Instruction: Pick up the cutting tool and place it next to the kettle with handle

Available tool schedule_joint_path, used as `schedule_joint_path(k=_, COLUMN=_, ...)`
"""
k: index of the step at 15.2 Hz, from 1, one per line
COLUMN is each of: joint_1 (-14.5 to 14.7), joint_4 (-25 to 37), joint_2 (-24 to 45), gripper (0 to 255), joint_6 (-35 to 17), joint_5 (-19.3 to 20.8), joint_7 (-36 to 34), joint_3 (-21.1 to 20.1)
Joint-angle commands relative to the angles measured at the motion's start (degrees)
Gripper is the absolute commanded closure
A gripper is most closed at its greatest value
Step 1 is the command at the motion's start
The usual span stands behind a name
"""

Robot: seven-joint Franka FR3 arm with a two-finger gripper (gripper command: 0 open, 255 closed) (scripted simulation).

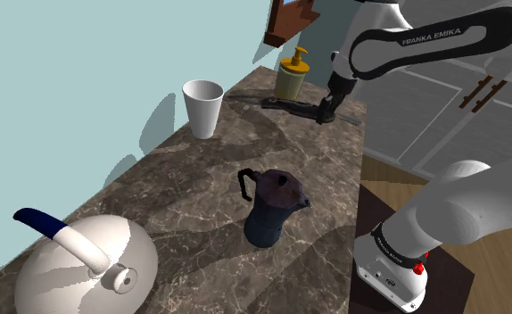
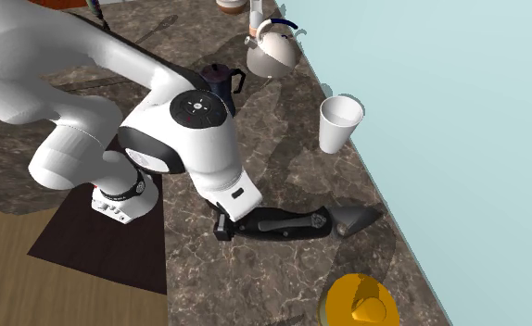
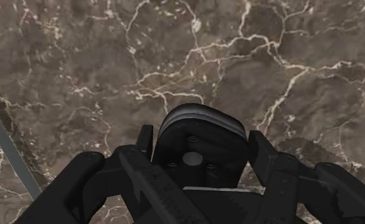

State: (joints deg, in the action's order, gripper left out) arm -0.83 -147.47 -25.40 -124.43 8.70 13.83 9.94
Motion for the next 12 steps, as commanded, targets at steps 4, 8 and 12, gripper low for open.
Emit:
schedule_joint_path(k=4, joint_1=0.05, joint_4=2.68, joint_2=-1.65, gripper=255, joint_6=4.31, joint_5=-0.24, joint_7=0.24, joint_3=-0.28)
schedule_joint_path(k=8, joint_1=0.12, joint_4=5.01, joint_2=-2.69, gripper=255, joint_6=7.68, joint_5=-0.45, joint_7=0.40, joint_3=-0.54)
schedule_joint_path(k=12, joint_1=0.19, joint_4=7.52, joint_2=-3.48, gripper=255, joint_6=10.97, joint_5=-0.66, joint_7=0.57, joint_3=-0.78)
